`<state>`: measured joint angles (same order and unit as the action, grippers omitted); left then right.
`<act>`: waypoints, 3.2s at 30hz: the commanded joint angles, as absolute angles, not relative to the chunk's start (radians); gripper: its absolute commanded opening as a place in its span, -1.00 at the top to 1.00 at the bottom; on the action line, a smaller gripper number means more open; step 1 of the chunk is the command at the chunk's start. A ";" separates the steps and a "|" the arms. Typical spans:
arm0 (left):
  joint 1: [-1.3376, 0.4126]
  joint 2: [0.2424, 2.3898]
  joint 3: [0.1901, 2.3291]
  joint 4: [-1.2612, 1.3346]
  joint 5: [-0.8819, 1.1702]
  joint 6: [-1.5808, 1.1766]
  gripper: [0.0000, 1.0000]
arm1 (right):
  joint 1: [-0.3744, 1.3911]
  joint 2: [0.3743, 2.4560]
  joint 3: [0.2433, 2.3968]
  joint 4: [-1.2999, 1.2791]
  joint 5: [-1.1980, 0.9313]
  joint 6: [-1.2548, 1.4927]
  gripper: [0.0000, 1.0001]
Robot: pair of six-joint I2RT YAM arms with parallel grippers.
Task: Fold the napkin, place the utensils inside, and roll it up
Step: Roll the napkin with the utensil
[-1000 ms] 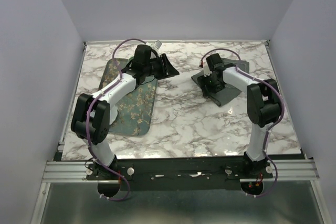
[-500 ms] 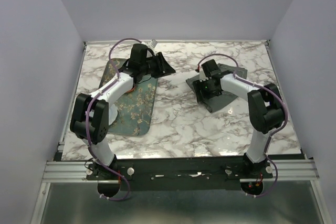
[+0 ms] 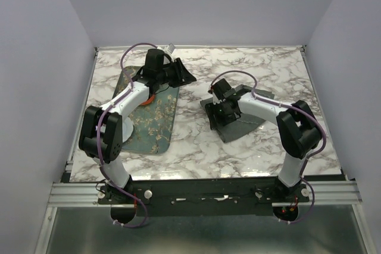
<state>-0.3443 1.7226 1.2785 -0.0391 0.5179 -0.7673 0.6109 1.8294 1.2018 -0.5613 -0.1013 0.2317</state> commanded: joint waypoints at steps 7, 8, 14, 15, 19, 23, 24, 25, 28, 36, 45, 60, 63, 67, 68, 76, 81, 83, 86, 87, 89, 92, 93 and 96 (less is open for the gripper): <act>-0.331 1.695 1.267 -0.012 0.551 -0.769 0.05 | 0.730 1.769 1.321 -0.779 0.169 0.316 -0.52; -0.330 1.695 1.266 -0.008 0.552 -0.772 0.05 | 0.739 1.772 1.324 -0.781 0.178 0.319 -0.52; -0.328 1.684 1.259 -0.006 0.554 -0.776 0.05 | 0.739 1.819 1.316 -0.753 0.221 0.318 -0.52; -0.328 1.683 1.258 -0.005 0.554 -0.778 0.05 | 0.741 1.821 1.318 -0.749 0.233 0.314 -0.52; -0.328 1.681 1.256 -0.006 0.551 -0.775 0.06 | 0.741 1.833 1.324 -0.732 0.227 0.284 -0.52; -0.327 1.683 1.258 -0.006 0.552 -0.778 0.06 | 0.739 1.836 1.312 -0.698 0.198 0.278 -0.47; -0.325 1.683 1.256 -0.005 0.552 -0.778 0.06 | 0.739 1.841 1.313 -0.693 0.199 0.278 -0.47; -0.324 1.684 1.256 -0.006 0.552 -0.778 0.06 | 0.739 1.845 1.315 -0.690 0.196 0.273 -0.46; -0.322 1.686 1.255 -0.005 0.554 -0.779 0.06 | 0.739 1.868 1.327 -0.684 0.189 0.267 -0.43; -0.314 1.689 1.252 -0.006 0.560 -0.785 0.06 | 0.741 1.917 1.364 -0.684 0.196 0.273 -0.21; -0.305 1.697 1.246 0.034 0.577 -0.804 0.06 | 0.761 1.936 1.430 -0.774 0.270 0.261 -0.16; -0.301 1.686 1.239 0.043 0.581 -0.811 0.06 | 0.793 1.997 1.465 -0.810 0.281 0.290 0.10; -0.301 1.684 1.239 0.044 0.583 -0.813 0.06 | 0.793 2.009 1.462 -0.808 0.287 0.290 0.12; -0.301 1.684 1.238 0.044 0.584 -0.815 0.06 | 0.792 2.017 1.444 -0.792 0.307 0.287 0.14; -0.301 1.684 1.238 0.046 0.584 -0.815 0.06 | 0.793 2.020 1.440 -0.792 0.311 0.285 0.14; -0.299 1.683 1.236 0.048 0.586 -0.815 0.06 | 0.793 2.037 1.405 -0.773 0.334 0.270 0.14; -0.299 1.684 1.236 0.049 0.586 -0.815 0.06 | 0.792 2.051 1.381 -0.749 0.325 0.261 0.07; -0.299 1.686 1.235 0.049 0.587 -0.815 0.06 | 0.793 2.059 1.376 -0.742 0.308 0.255 0.06; -0.298 1.687 1.235 0.049 0.588 -0.815 0.06 | 0.785 2.082 1.367 -0.730 0.288 0.249 0.11; -0.298 1.686 1.235 0.049 0.586 -0.813 0.06 | 0.781 2.089 1.359 -0.724 0.279 0.247 0.15; -0.298 1.684 1.233 0.049 0.586 -0.811 0.06 | 0.775 2.089 1.347 -0.712 0.255 0.242 0.33; -0.296 1.687 1.233 0.048 0.584 -0.810 0.06 | 0.759 2.085 1.325 -0.693 0.238 0.235 0.51; -0.298 1.689 1.233 0.048 0.583 -0.810 0.06 | 0.759 2.083 1.324 -0.684 0.235 0.232 0.54; -0.298 1.695 1.232 0.046 0.581 -0.808 0.06 | 0.756 2.079 1.310 -0.666 0.224 0.224 0.64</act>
<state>-0.3058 1.7191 1.2484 0.0288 0.5594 -0.8127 0.7765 1.9945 1.3937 -0.7143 0.2653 0.2333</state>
